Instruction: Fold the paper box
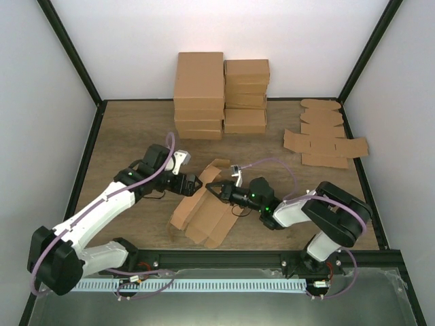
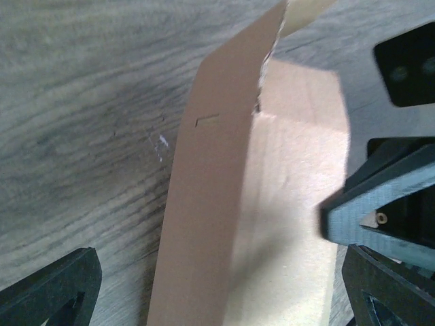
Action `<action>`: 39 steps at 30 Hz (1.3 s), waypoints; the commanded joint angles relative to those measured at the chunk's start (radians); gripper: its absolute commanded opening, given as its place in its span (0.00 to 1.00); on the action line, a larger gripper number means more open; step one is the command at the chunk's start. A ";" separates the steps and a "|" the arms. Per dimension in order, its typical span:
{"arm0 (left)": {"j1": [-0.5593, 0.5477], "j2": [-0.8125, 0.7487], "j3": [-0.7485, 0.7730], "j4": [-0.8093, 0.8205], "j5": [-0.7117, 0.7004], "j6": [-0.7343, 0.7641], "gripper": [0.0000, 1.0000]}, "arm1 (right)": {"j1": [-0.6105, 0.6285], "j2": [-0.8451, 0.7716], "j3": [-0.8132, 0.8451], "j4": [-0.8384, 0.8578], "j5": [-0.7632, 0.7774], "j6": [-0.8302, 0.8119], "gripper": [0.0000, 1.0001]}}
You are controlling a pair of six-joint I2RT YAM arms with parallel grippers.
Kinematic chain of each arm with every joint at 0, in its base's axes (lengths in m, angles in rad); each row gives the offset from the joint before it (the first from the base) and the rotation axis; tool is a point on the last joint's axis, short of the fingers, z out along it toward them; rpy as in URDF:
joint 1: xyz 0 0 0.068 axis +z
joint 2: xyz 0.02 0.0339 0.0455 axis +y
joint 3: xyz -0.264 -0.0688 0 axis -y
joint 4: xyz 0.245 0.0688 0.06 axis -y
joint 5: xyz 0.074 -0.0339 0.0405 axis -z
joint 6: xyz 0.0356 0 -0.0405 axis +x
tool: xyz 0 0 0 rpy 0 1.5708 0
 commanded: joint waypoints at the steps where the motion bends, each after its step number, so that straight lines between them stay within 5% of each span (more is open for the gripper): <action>1: 0.002 0.027 -0.058 0.097 0.005 -0.046 1.00 | -0.007 0.035 -0.009 0.075 -0.008 -0.038 0.01; 17: -0.055 0.128 -0.061 0.122 0.046 -0.016 0.92 | -0.033 0.157 0.005 0.097 -0.033 -0.022 0.01; 39: -0.182 0.209 0.012 0.001 -0.121 -0.006 0.72 | -0.037 0.177 0.013 0.074 -0.037 -0.041 0.01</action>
